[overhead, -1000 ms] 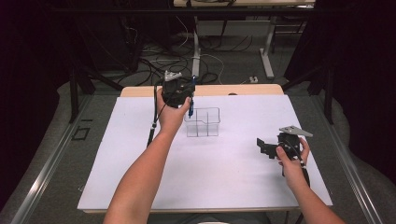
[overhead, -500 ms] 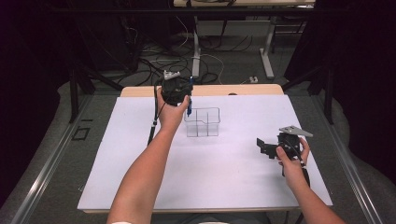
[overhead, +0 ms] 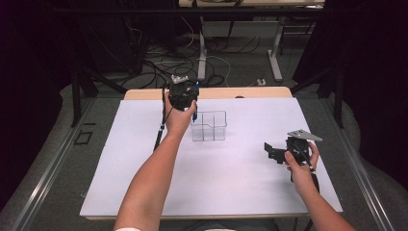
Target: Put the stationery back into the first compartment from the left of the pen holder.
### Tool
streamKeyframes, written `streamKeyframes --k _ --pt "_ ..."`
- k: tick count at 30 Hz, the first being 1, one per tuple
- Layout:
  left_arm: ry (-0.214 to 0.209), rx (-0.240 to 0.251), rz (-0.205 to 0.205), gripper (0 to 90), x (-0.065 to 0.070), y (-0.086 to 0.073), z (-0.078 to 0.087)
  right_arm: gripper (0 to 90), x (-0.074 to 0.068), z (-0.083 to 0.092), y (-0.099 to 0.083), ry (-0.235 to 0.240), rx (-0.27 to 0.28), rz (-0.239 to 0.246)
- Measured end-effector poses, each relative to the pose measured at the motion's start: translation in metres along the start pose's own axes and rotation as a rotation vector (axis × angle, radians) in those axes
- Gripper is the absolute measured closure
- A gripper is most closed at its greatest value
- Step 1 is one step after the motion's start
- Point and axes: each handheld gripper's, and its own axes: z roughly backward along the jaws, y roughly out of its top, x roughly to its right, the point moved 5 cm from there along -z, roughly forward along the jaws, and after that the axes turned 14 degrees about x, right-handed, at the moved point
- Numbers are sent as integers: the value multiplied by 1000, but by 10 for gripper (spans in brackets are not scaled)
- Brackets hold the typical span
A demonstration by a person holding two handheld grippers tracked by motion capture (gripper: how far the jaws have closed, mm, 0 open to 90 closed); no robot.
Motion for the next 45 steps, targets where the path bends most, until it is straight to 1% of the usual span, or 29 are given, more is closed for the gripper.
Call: streamKeyframes --k 5,7,8,9,10,11,13,15,16,17,18,21,22,25,28,30,33,34,35,38,40,43,45 --pt "17 -4 5 797 -3 -5 -1 0 0 0 0 3 -2 1" --pt "21 -5 14 797 -4 -6 -2 0 1 0 0 1 -2 0" --pt "25 -2 11 797 -5 -7 -2 0 0 0 0 2 -1 0" --pt "23 -1 24 797 -5 -8 -3 0 0 0 0 3 0 1" --pt "25 -5 16 797 -5 -9 -3 0 0 0 0 4 -1 1" --pt "26 0 23 797 -5 -9 -3 0 0 0 0 4 -1 2" --pt "27 -5 17 797 -5 -12 -3 0 0 0 0 4 -1 1" --pt "27 -11 26 797 -5 -14 -4 0 0 0 0 4 -3 -1" --pt "28 -10 19 797 -6 -15 -3 0 0 0 0 5 -2 2" --pt "24 -13 26 797 -5 -16 -4 0 0 0 0 6 -2 2" --pt "24 -19 17 797 -5 -17 -4 0 0 0 -1 6 -4 0" --pt "22 -23 19 797 -4 -21 -4 0 -1 -1 -1 6 -8 -5" --pt "23 -28 9 797 -4 -22 -4 0 -2 -1 -1 6 -10 -6" --pt "21 -32 5 796 -3 -24 -4 0 -3 -1 -1 9 -8 -5" --pt "13 -28 -4 796 -2 -25 -4 0 -2 -1 -1 10 -11 -5" --pt "18 -23 -9 794 -1 -25 -3 0 -2 -1 -2 9 -10 -3" --pt "4 -20 -6 792 -1 -23 -1 0 -2 -1 -1 14 -8 0" --pt "0 -16 -7 790 0 -22 -1 0 -3 -1 -1 13 -10 -6" --pt "-5 -17 -4 780 1 -22 0 0 -2 -1 -1 15 -8 3" --pt "-14 -7 -20 745 3 -21 3 0 -3 -1 -1 13 -7 1" --pt "-16 -9 -29 736 4 -21 5 0 -3 -1 -1 12 -7 1" --pt "-13 -10 -22 700 4 -21 8 0 -3 -1 -1 12 -6 2" --pt "-19 -8 -19 680 4 -20 10 0 -3 -1 -1 12 -6 4"
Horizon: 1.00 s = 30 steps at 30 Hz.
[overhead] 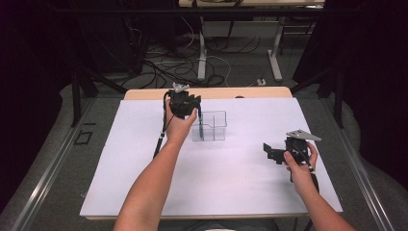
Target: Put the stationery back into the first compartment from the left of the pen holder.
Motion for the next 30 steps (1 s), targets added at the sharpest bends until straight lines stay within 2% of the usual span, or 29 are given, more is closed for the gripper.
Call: streamKeyframes --k 4,9,15,17,23,30 --pt "-7 -1 9 663 0 2 6 0 0 0 0 0 -5 1" --pt "-17 9 0 597 1 6 12 0 1 1 1 -3 -1 6" --pt "-45 34 -32 515 5 12 20 0 -1 1 1 1 -2 3" --pt "-52 34 -39 484 7 13 21 0 0 0 1 6 0 18" --pt "-73 42 -57 394 11 17 26 0 0 0 1 4 -2 12" --pt "-59 56 -110 261 14 22 33 0 0 0 0 2 -6 7"
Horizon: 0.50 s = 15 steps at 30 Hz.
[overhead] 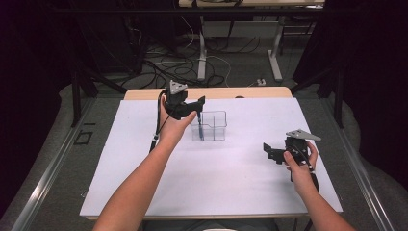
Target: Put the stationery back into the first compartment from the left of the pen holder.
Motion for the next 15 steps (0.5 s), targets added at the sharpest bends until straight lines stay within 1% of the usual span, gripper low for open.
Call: streamKeyframes --k 2,5,7,9,10,13,15 --pt "2 3 -10 233 1 1 2 0 0 0 0 0 2 7" --pt "-9 -23 -10 225 2 1 5 0 0 0 0 0 1 8" --pt "-12 -32 -34 233 2 1 8 0 0 0 0 -1 1 7" --pt "-18 -25 -65 250 3 3 12 0 0 0 0 -1 2 7" --pt "-24 -19 -70 254 3 4 15 0 0 0 0 -1 1 6" --pt "-48 11 -61 260 5 9 23 0 0 0 0 -1 2 6" --pt "-59 23 -65 260 5 12 29 0 0 0 0 0 2 6"
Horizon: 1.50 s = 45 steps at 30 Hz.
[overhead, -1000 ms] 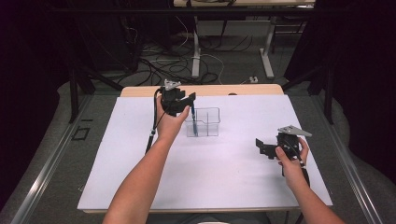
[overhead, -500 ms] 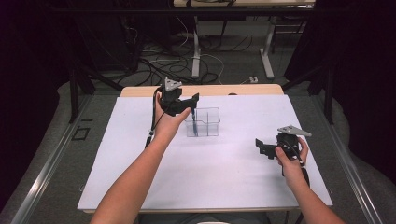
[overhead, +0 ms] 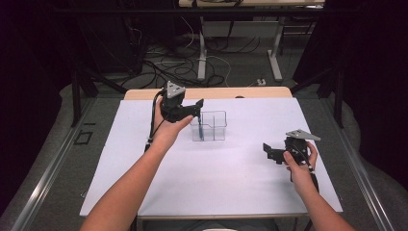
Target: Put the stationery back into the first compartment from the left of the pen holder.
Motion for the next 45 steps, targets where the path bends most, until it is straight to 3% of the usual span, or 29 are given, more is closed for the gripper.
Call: streamKeyframes --k 5,10,16,21,29,31,37,45 --pt "-13 31 -41 257 -5 7 14 0 0 1 0 -4 -1 -4" --pt "-33 31 -2 245 -11 9 28 0 -1 0 0 -1 0 4" --pt "-37 29 16 174 -18 4 46 0 -1 1 1 0 4 11" --pt "-15 45 65 123 -25 -6 60 0 -1 1 1 -5 4 5" --pt "13 42 90 37 -36 -25 79 0 -3 2 2 -4 7 8" --pt "37 35 93 7 -41 -30 83 0 -3 2 1 -5 5 7" --pt "79 25 134 2 -55 -49 96 0 -4 2 1 -2 5 7" --pt "136 -10 134 2 -73 -80 116 0 -4 2 1 -6 5 9"
